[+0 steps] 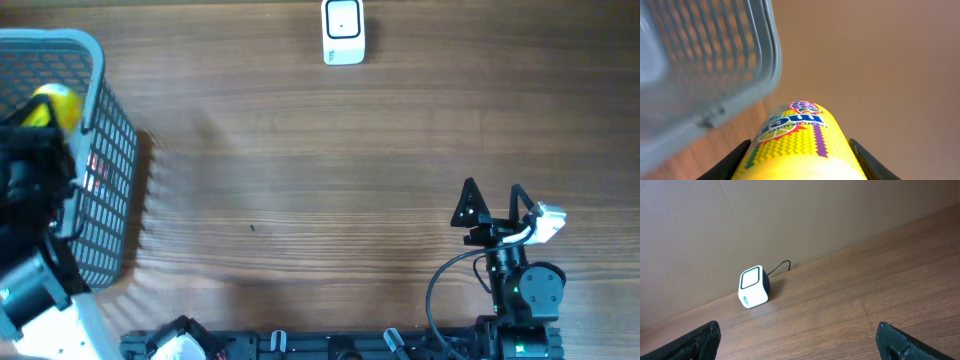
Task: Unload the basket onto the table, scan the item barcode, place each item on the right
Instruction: 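Lift the yellow container out and place it on the table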
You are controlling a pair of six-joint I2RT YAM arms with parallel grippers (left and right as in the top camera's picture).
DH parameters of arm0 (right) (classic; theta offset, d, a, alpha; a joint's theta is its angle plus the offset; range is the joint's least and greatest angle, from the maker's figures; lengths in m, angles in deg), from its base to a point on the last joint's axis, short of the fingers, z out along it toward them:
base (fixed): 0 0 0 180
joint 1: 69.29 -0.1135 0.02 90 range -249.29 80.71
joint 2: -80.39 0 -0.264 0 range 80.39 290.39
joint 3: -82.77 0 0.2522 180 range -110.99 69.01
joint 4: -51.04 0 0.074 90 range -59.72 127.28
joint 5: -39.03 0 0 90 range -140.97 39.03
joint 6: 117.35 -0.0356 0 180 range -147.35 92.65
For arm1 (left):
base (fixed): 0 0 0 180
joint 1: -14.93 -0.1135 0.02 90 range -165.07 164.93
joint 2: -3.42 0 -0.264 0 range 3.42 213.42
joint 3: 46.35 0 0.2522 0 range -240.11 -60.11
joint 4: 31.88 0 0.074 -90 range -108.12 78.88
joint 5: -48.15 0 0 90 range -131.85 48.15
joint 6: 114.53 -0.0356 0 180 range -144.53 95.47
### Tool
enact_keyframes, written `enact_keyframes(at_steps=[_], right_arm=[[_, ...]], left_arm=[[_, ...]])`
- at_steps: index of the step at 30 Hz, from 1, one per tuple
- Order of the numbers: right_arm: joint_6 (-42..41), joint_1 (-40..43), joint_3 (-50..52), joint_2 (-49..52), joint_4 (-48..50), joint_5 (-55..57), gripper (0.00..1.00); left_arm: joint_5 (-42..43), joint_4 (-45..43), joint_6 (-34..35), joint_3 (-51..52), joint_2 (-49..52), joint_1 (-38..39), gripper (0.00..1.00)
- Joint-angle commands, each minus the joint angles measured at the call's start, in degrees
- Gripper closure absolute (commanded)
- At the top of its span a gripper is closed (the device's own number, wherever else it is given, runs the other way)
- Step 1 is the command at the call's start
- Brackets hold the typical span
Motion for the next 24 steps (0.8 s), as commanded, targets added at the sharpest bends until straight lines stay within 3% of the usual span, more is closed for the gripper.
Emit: enact_keyframes(at_steps=[1, 4, 9, 12, 17, 21, 24], right_arm=[[1.0, -0.2, 0.1, -0.3, 0.1, -0.7, 0.00], [1.0, -0.2, 0.1, -0.3, 0.1, -0.7, 0.00], [1.0, -0.2, 0.1, -0.3, 0.1, -0.7, 0.00], [1.0, -0.2, 0.1, -0.3, 0.1, -0.7, 0.00], [1.0, -0.2, 0.1, -0.3, 0.1, -0.7, 0.00], [1.0, -0.2, 0.1, -0.3, 0.1, -0.7, 0.00], [1.0, -0.2, 0.1, -0.3, 0.1, -0.7, 0.00]], left_arm=[[5.3, -2.7, -0.7, -0.7, 5.1, 13.6, 0.53], [-5.9, -3.8, -10.3, -0.7, 13.1, 32.0, 0.56], [-25.7, 4.7, -20.4, -0.6, 23.9, 48.9, 0.51], [-39.0, 10.7, -20.8, -0.6, 31.1, 55.7, 0.51], [-41.4, 13.5, -26.6, -0.6, 40.9, 59.3, 0.51], [-41.3, 13.2, -26.6, -0.6, 47.2, 59.4, 0.53], [-36.7, 13.3, -26.6, -0.6, 50.1, 59.4, 0.53]])
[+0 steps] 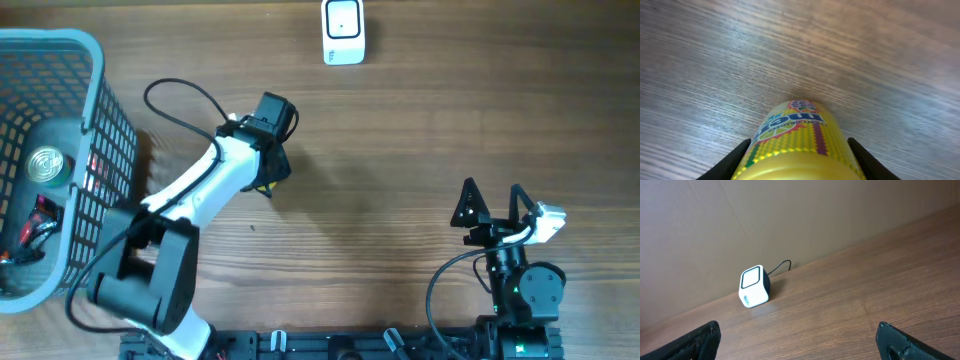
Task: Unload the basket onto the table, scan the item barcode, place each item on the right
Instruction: 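Lift the yellow container out and place it on the table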
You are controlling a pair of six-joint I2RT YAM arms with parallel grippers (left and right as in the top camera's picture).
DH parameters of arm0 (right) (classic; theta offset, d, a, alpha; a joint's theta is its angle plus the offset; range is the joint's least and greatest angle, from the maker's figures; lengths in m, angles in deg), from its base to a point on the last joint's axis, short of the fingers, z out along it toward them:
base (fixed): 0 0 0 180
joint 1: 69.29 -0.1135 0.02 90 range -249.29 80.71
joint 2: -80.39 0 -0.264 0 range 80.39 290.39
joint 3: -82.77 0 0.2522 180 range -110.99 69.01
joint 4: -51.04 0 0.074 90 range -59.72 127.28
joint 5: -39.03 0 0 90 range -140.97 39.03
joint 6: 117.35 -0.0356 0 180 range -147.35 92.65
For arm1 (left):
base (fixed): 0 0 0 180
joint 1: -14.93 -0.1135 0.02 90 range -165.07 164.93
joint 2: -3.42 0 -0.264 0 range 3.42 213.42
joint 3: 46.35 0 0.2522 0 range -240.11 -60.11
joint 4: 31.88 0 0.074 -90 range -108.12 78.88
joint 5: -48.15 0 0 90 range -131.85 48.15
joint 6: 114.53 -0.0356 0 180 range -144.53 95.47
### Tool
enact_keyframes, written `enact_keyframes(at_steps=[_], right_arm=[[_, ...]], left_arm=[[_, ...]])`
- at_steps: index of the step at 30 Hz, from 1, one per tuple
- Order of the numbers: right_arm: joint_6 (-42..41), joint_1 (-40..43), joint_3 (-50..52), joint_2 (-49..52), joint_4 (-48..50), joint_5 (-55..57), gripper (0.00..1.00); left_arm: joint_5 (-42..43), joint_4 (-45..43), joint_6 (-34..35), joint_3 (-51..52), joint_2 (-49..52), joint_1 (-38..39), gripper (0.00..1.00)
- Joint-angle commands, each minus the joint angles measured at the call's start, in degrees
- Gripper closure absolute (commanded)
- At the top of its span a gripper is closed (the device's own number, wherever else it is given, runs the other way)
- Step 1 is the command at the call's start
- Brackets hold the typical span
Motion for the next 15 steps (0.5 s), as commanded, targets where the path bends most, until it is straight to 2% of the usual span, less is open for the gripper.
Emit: enact_keyframes(at_steps=[1, 2, 3, 4, 5, 7, 11, 13, 15], right_arm=[[1.0, -0.2, 0.1, -0.3, 0.1, -0.5, 0.00], [1.1, -0.2, 0.1, -0.3, 0.1, -0.5, 0.00], [1.0, -0.2, 0.1, -0.3, 0.1, -0.5, 0.00], [1.0, -0.2, 0.1, -0.3, 0.1, -0.5, 0.00], [1.0, -0.2, 0.1, -0.3, 0.1, -0.5, 0.00], [1.0, -0.2, 0.1, -0.3, 0.1, -0.5, 0.00], [1.0, -0.2, 0.1, -0.3, 0.1, -0.5, 0.00], [1.0, -0.2, 0.1, -0.3, 0.1, -0.5, 0.00], [1.0, -0.2, 0.1, -0.3, 0.1, -0.5, 0.00]], left_arm=[[4.2, -0.2, -1.2, -0.4, 2.6, 0.2, 0.55], [5.0, -0.2, -1.7, -0.4, 2.6, 0.2, 0.55], [5.6, -0.4, -3.7, -0.4, 2.6, 0.2, 0.50], [5.7, -0.4, -5.2, -0.4, 2.6, 0.2, 0.35], [5.7, -0.3, -6.6, -0.5, 2.4, 0.2, 0.26], [5.7, 1.2, -6.9, -1.0, 0.6, 0.1, 0.02], [5.6, 12.9, -6.9, -10.7, -12.3, 0.1, 0.00], [5.6, 19.4, -8.5, -21.2, -20.8, 0.1, 0.00], [5.0, 20.4, -10.2, -31.2, -27.8, 0.1, 0.00]])
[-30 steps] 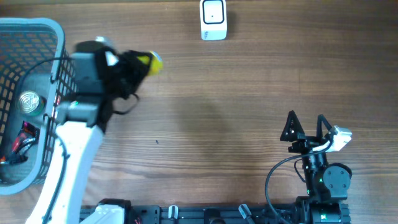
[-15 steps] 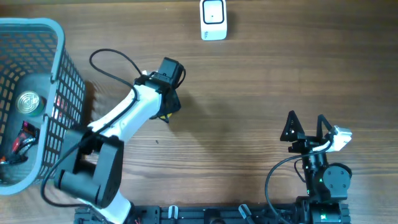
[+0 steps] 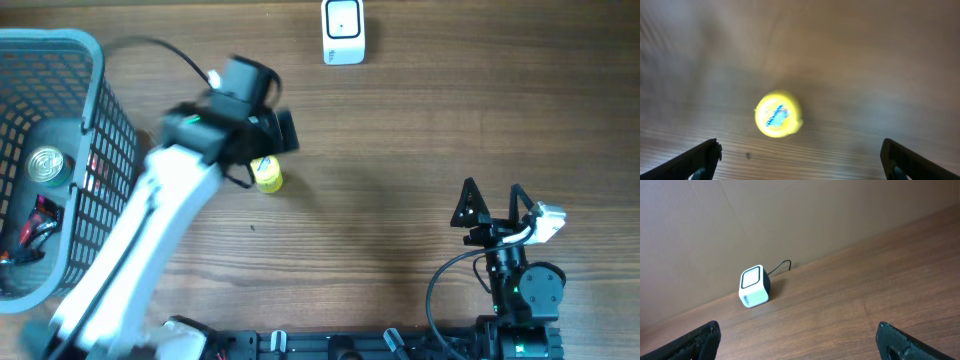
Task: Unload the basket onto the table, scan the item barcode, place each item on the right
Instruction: 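Lift the yellow container out and place it on the table, then reach the left gripper into the basket and grasp the red-white box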
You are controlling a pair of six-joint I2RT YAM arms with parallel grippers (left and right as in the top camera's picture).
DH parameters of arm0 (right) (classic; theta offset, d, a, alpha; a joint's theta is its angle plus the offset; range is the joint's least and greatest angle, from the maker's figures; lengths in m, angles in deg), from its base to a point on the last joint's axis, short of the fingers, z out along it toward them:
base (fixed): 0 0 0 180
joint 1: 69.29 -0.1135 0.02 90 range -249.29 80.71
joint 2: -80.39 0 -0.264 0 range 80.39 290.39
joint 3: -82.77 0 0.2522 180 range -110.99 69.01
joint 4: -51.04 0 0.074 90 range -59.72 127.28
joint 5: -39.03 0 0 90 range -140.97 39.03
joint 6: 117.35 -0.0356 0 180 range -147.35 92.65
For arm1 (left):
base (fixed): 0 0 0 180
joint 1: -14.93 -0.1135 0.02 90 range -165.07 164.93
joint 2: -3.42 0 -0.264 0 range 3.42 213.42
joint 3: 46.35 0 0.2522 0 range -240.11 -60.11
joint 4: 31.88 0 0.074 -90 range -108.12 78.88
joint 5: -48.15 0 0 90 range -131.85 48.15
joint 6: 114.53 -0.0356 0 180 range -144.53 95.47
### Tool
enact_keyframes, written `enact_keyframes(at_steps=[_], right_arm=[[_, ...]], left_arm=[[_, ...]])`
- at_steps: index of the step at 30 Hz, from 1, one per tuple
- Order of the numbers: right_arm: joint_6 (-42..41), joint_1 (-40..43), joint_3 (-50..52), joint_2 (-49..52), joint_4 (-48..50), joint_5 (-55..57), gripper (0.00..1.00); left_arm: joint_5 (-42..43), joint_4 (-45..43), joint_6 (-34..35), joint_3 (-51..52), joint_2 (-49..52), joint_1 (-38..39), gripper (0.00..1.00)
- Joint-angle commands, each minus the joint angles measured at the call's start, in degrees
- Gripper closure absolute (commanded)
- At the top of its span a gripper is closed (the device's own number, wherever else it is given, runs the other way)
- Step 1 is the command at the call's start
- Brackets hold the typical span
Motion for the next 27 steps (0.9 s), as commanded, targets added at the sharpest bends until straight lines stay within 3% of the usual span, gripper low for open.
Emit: enact_keyframes(at_steps=[1, 3, 5, 6, 8, 10, 13, 19, 23, 27], right_arm=[[1.0, -0.2, 0.0, -0.3, 0.1, -0.5, 0.00], [1.1, -0.2, 0.0, -0.3, 0.1, -0.5, 0.00], [1.0, -0.2, 0.0, -0.3, 0.1, -0.5, 0.00], [1.0, -0.2, 0.0, -0.3, 0.1, -0.5, 0.00], [1.0, -0.2, 0.0, -0.3, 0.1, -0.5, 0.00], [1.0, -0.2, 0.0, -0.3, 0.1, -0.5, 0.00], [1.0, -0.2, 0.0, -0.3, 0.1, -0.5, 0.00], [1.0, -0.2, 0.0, -0.3, 0.1, -0.5, 0.00], [1.0, -0.2, 0.0, -0.3, 0.1, -0.5, 0.00], [1.0, -0.2, 0.0, -0.3, 0.1, -0.5, 0.00]], left_arm=[[-4.4, 0.7, -3.0, -14.6, -11.5, -0.6, 0.00], [-17.9, 0.7, -0.8, -21.6, -14.9, -5.1, 0.00], [-22.5, 0.7, -0.8, -24.1, -15.8, -11.5, 0.00], [-23.1, 0.7, -0.7, -24.7, -15.8, -19.3, 0.00], [-20.8, 2.0, 1.5, -24.7, -13.6, -32.5, 0.00], [-10.7, 5.1, 8.3, -24.7, -8.7, -46.9, 0.00], [-1.2, 9.8, 18.0, -24.7, 1.6, -59.6, 0.00], [0.1, 12.9, 11.7, -24.4, 24.7, -59.4, 0.00], [0.1, 11.4, 8.9, -23.4, 32.0, -56.4, 0.00], [0.1, 4.1, -0.8, -18.2, 35.2, -52.9, 0.00]])
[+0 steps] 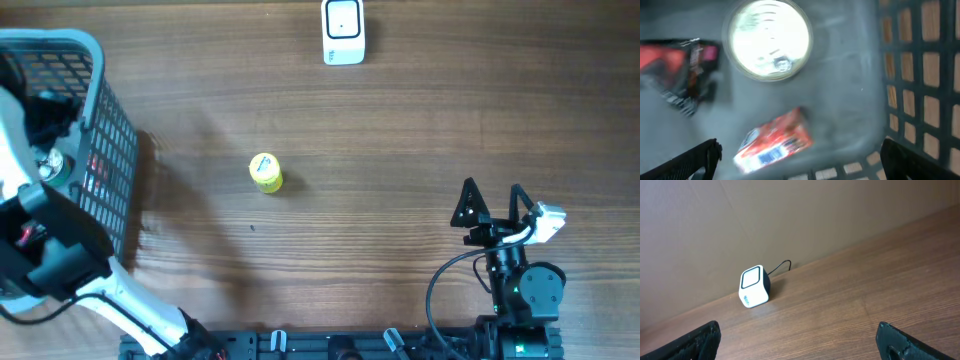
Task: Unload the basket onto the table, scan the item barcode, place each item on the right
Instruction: 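Reach the left gripper into the basket and grasp the red-white box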
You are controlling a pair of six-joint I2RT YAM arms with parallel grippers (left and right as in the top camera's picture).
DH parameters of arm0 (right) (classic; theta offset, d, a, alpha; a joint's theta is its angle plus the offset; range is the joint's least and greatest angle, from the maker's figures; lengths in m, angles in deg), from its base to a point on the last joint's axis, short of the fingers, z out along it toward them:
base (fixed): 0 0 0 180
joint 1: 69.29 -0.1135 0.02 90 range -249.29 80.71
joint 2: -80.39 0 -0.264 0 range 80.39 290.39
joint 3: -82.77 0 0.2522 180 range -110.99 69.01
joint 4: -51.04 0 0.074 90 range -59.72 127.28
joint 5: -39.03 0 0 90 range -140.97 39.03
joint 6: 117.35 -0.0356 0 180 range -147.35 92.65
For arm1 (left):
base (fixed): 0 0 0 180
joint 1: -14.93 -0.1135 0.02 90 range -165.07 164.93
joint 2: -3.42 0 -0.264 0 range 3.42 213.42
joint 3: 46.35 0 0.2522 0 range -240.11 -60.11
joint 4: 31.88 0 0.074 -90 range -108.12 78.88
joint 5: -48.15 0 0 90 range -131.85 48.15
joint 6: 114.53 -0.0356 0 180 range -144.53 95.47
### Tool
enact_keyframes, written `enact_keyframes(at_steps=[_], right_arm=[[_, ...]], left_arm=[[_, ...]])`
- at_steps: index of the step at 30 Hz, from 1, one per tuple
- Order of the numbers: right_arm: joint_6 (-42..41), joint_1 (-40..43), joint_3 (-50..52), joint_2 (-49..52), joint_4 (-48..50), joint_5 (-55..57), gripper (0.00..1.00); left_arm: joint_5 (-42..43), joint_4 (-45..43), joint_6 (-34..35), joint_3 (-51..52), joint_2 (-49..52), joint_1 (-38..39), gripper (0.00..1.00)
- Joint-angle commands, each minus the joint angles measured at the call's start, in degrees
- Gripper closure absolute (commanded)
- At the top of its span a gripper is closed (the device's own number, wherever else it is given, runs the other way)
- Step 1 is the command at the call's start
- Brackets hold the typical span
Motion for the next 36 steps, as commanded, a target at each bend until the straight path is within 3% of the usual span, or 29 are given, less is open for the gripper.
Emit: enact_keyframes(at_steps=[1, 4, 10, 14, 15, 21, 27, 30, 33, 36], right_arm=[[1.0, -0.2, 0.1, -0.3, 0.1, -0.5, 0.00], [1.0, -0.2, 0.1, -0.3, 0.1, -0.5, 0.00], [1.0, -0.2, 0.1, -0.3, 0.1, -0.5, 0.00], [1.0, -0.2, 0.1, -0.3, 0.1, -0.5, 0.00], [1.0, -0.2, 0.1, -0.3, 0.1, -0.5, 0.00], [1.0, -0.2, 0.1, -0.3, 0.1, -0.5, 0.00], [1.0, -0.2, 0.1, -0.3, 0.1, -0.5, 0.00], [1.0, -0.2, 0.1, -0.3, 0.1, -0.5, 0.00], [1.0, -0.2, 0.1, -0.3, 0.1, -0.5, 0.00], [1.0, -0.2, 0.1, -0.3, 0.1, -0.5, 0.00]], left_arm=[[0.2, -4.4, -9.8, 5.0, 1.0, 2.4, 0.00], [-0.2, -8.9, -16.6, 10.5, 1.0, 3.0, 0.00], [-3.9, -13.8, -16.7, 19.1, 1.0, 2.6, 0.00], [-3.9, -14.1, -16.7, 19.3, 1.0, 2.6, 0.41], [-3.9, -14.1, -16.7, 19.3, 1.0, 2.6, 0.57], [-3.8, -10.9, -16.0, 17.8, -0.9, 2.6, 0.88], [-3.6, 2.2, -13.4, 4.7, -15.6, 2.6, 0.82], [-1.5, 4.4, -9.0, -1.2, -24.8, 2.6, 0.82], [14.3, 0.7, -6.3, -3.3, -35.3, 2.7, 0.81], [35.8, -9.2, -0.2, -3.3, -45.7, 5.6, 0.79]])
